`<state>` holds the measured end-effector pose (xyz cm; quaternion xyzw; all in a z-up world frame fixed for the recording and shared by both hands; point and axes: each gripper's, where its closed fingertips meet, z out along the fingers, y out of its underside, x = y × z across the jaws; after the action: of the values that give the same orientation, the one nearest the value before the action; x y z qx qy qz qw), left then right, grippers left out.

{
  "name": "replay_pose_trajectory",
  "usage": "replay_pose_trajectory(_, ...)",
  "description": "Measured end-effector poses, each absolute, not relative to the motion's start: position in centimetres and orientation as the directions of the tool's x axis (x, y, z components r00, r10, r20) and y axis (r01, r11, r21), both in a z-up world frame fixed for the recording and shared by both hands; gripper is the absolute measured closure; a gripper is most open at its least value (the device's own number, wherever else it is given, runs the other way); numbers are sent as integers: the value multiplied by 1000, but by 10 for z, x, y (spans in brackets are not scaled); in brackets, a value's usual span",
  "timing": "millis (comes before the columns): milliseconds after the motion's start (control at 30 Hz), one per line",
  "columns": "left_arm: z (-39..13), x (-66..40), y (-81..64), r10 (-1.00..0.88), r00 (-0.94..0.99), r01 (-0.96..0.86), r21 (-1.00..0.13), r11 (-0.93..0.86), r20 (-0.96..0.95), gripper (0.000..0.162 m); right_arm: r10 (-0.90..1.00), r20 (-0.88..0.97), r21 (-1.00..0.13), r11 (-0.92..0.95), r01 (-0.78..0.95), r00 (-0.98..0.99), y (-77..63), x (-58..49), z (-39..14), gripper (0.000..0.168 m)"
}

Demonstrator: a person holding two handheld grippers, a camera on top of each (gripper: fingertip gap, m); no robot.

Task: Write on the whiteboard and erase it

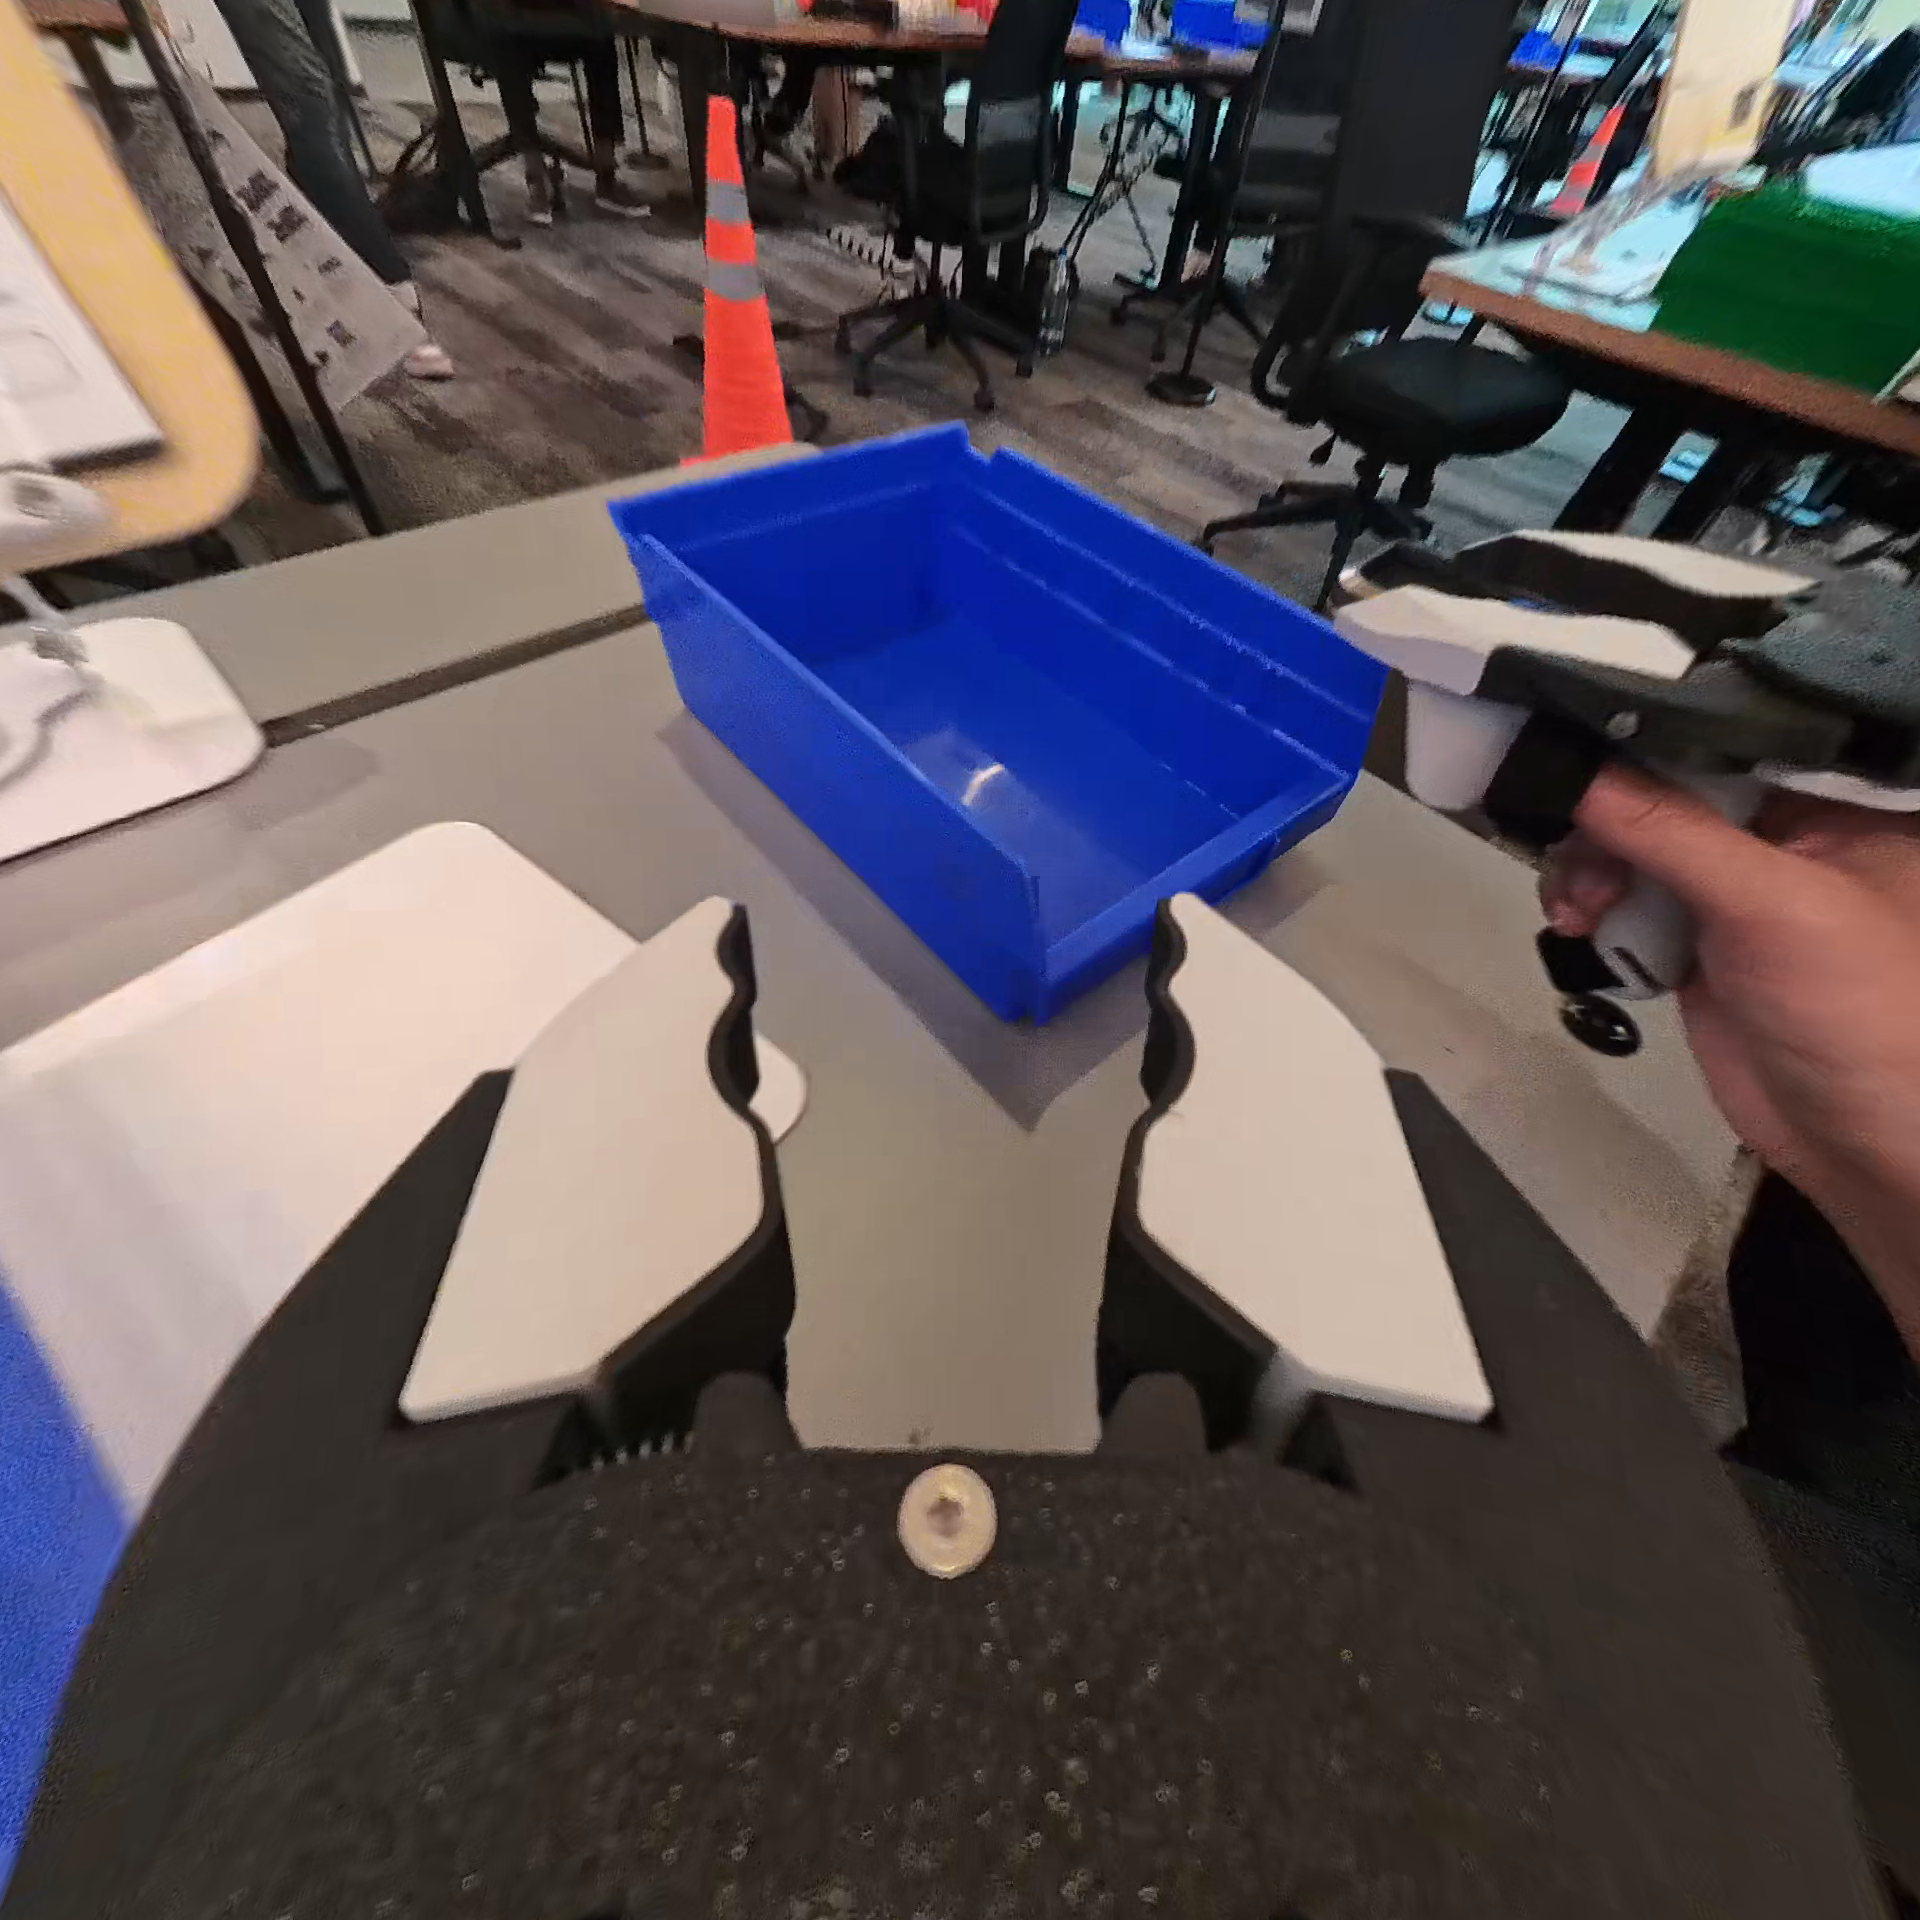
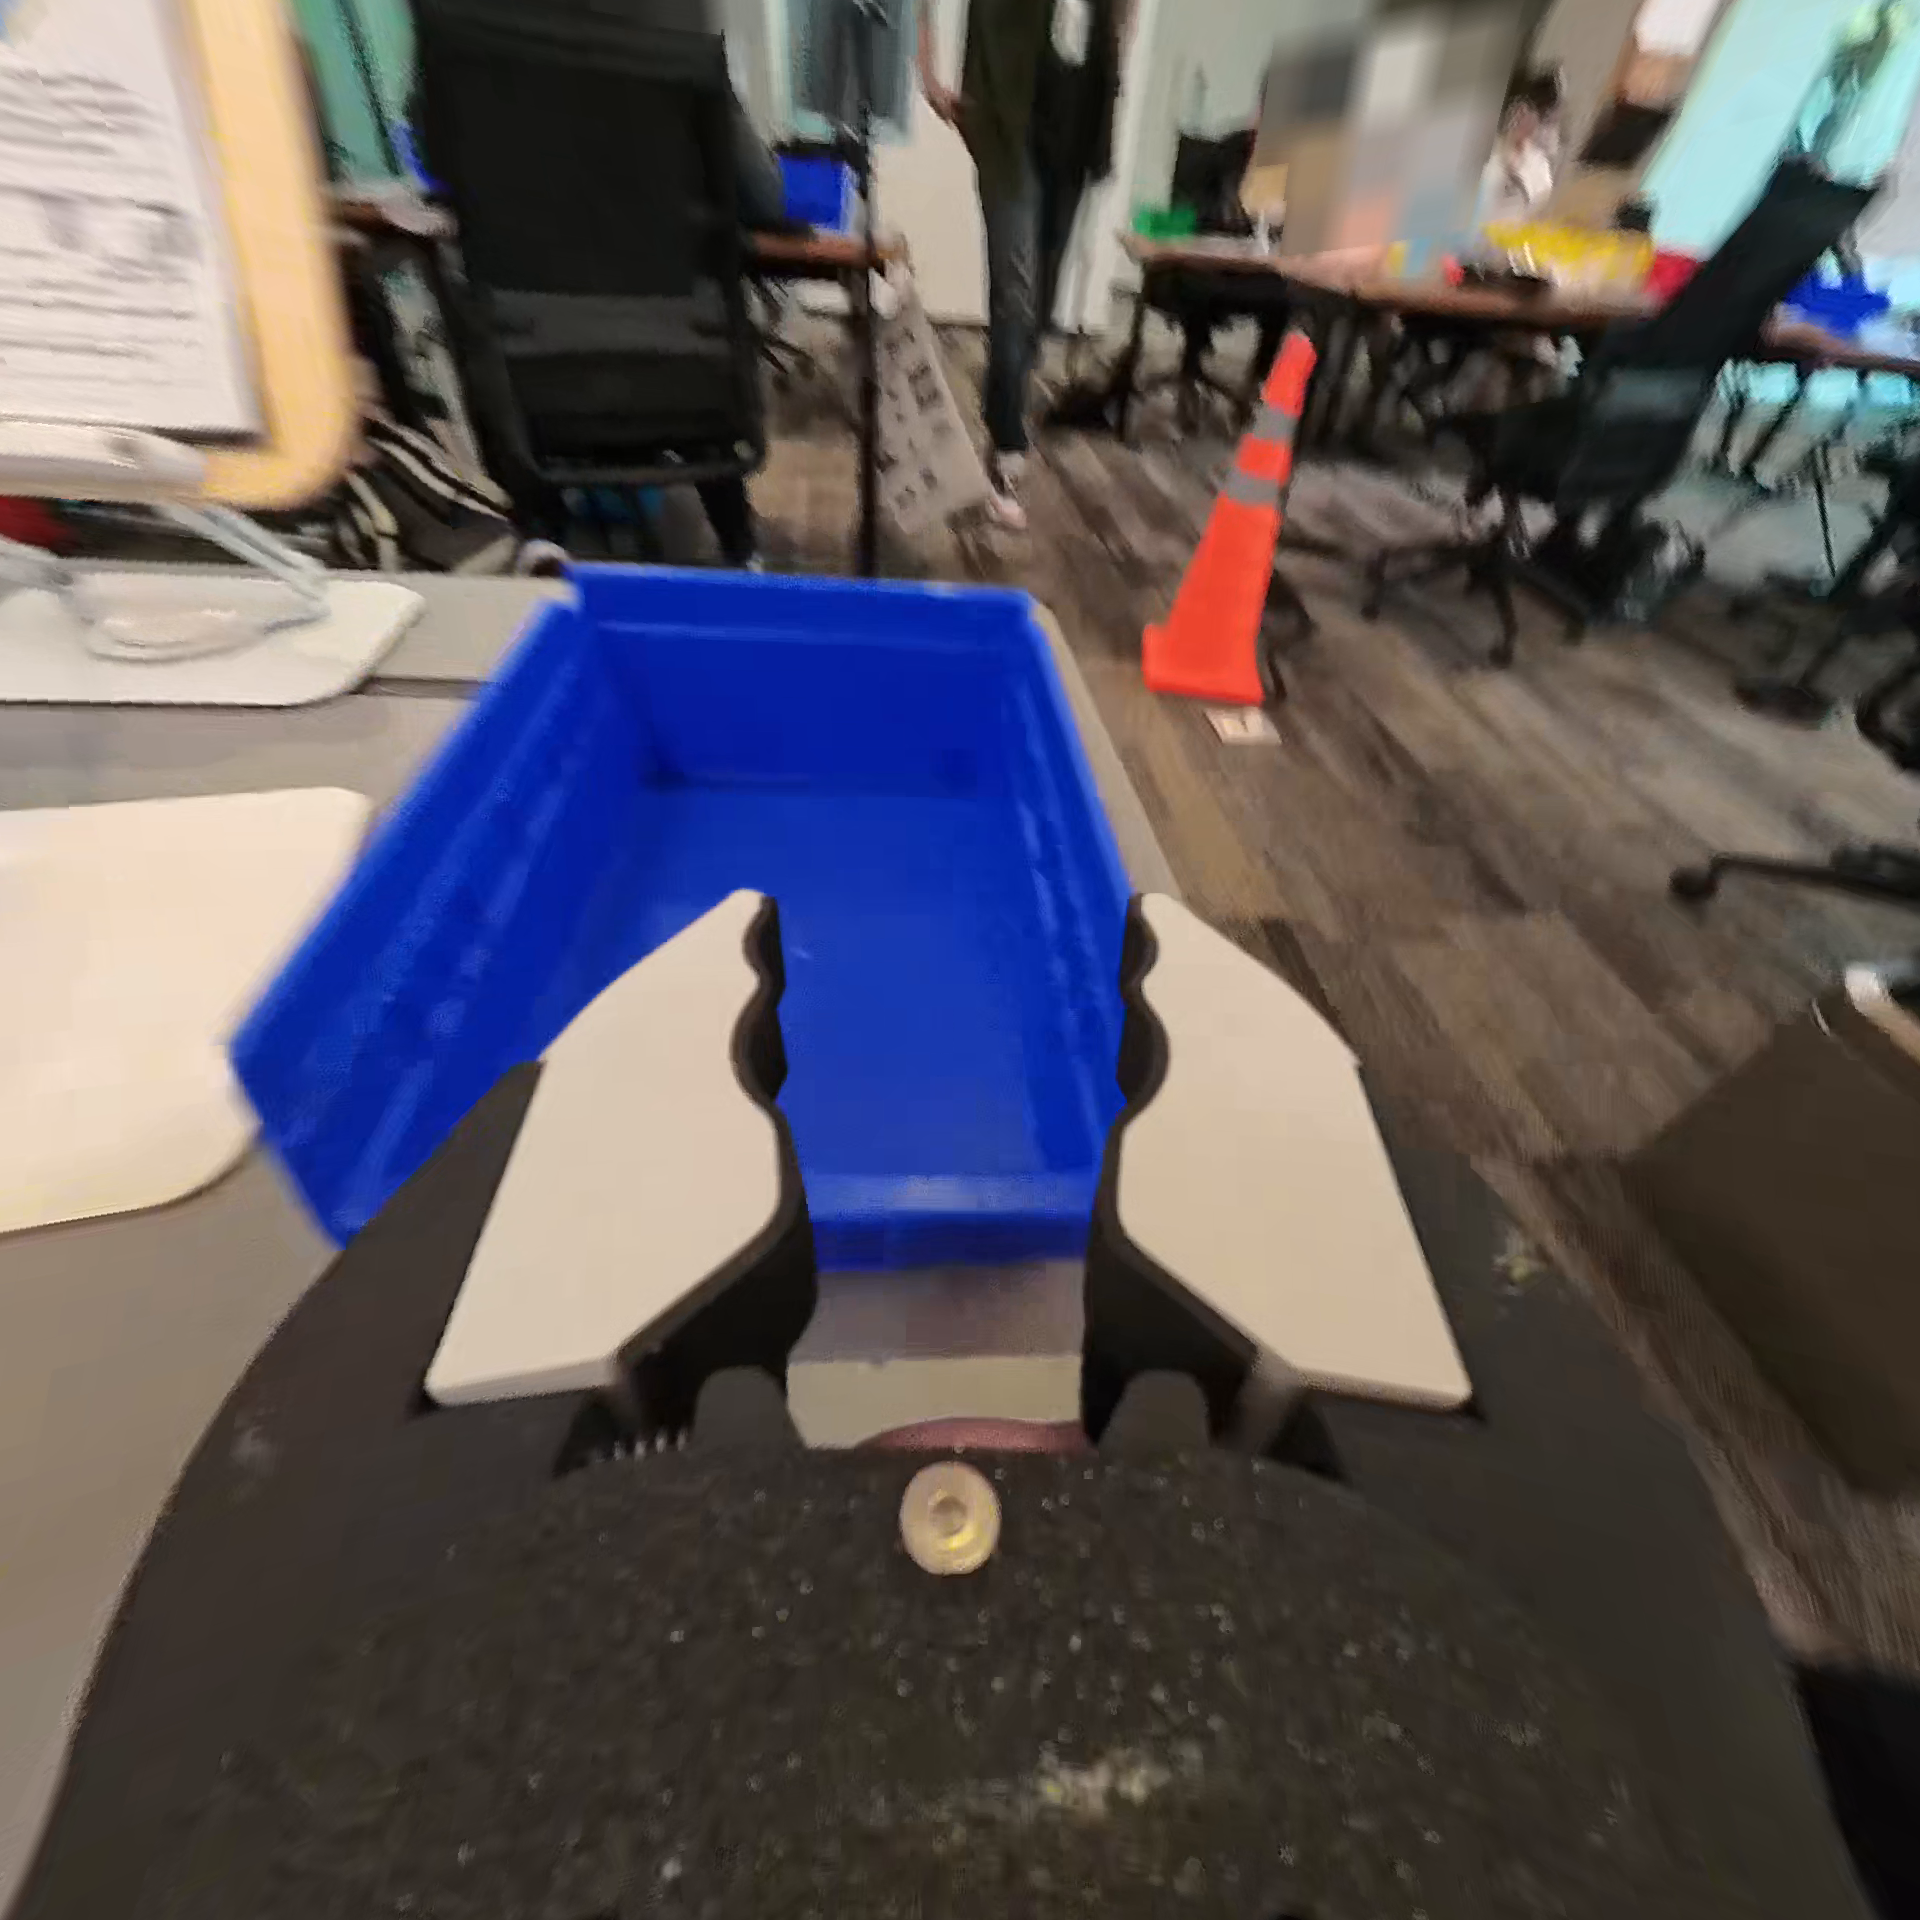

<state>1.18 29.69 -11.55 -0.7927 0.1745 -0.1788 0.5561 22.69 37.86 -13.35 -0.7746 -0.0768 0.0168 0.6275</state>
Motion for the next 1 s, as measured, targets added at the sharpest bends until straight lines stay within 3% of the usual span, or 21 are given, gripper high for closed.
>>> replay_pose_trajectory(167, -78, -84, 250, -470, 877, -16, -973, -231, 97, 90, 440, 120, -989, -23, 145, 890, 340, 104, -93, 94)
replay_pose_trajectory(333, -96, -235, 217, -164, 986, -7, -976, -217, 30, 96, 728, 40, -992, -54, 115, 684, 278, -44, -110, 90)
replay_pose_trajectory(500, -145, -359, 202, 127, 992, 51, -936, -348, 7, 95, 785, -33, -964, -188, 188, 619, 249, -148, -167, 83)
replay_pose_trajectory(600, -165, -374, 206, 141, 988, 116, -918, -380, 66, 97, 749, -52, -948, -245, 203, 661, 252, -181, -187, 82)
replay_pose_trajectory(667, -184, -373, 214, 134, 990, 100, -894, -436, 46, 99, 675, -42, -941, -274, 198, 737, 265, -188, -195, 91)
replay_pose_trajectory(733, -203, -370, 222, 129, 991, 86, -869, -487, 26, 114, 608, -59, -933, -316, 173, 792, 279, -192, -202, 103)
replay_pose_trajectory(767, -209, -366, 224, 111, 993, 79, -859, -505, 26, 141, 577, -71, -920, -353, 170, 814, 285, -194, -209, 122)
replay_pose_trajectory(800, -210, -367, 225, 117, 993, 73, -861, -503, 16, 155, 562, -85, -897, -403, 182, 822, 286, -197, -217, 145)
replay_pose_trajectory(867, -208, -376, 224, 166, 985, 49, -855, -516, -43, 158, 518, -104, -876, -452, 169, 849, 287, -198, -220, 163)
replay_pose_trajectory(1000, -192, -403, 219, 223, 973, 56, -882, -467, -57, 158, 518, -84, -884, -434, 177, 852, 278, -222, -214, 164)
